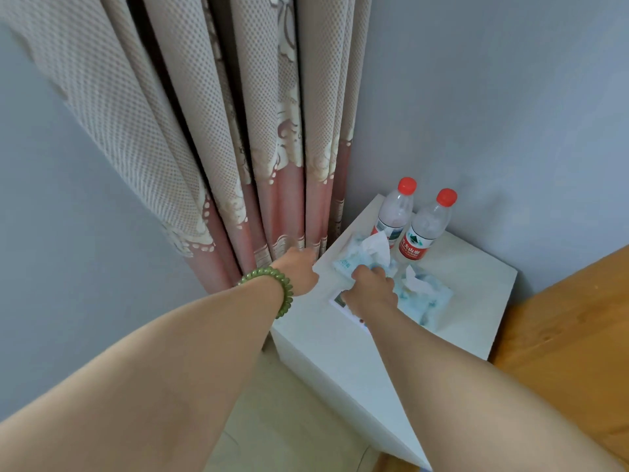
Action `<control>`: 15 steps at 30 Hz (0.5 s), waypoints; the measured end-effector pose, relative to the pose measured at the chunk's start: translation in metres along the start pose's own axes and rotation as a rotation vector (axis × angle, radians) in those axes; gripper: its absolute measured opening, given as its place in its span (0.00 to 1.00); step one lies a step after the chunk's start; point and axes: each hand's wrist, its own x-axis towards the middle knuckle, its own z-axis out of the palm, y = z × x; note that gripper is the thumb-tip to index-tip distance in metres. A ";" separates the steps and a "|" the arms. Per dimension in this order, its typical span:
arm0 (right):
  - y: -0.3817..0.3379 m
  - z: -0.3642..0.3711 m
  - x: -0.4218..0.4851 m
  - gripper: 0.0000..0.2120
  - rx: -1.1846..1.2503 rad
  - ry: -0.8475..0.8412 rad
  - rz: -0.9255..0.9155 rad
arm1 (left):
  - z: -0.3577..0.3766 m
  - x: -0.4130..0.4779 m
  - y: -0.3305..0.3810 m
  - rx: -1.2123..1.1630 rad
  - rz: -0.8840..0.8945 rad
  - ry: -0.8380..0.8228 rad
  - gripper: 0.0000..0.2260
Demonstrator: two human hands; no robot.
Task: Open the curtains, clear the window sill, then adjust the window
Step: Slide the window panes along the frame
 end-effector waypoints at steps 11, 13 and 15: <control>-0.171 -0.054 -0.126 0.05 0.290 -0.011 -0.384 | -0.145 -0.136 -0.095 -0.133 -0.069 0.342 0.13; -0.210 -0.053 -0.157 0.03 0.295 -0.011 -0.471 | -0.168 -0.172 -0.124 -0.140 -0.105 0.419 0.13; -0.246 -0.052 -0.185 0.05 0.300 -0.005 -0.531 | -0.190 -0.205 -0.150 -0.126 -0.125 0.475 0.13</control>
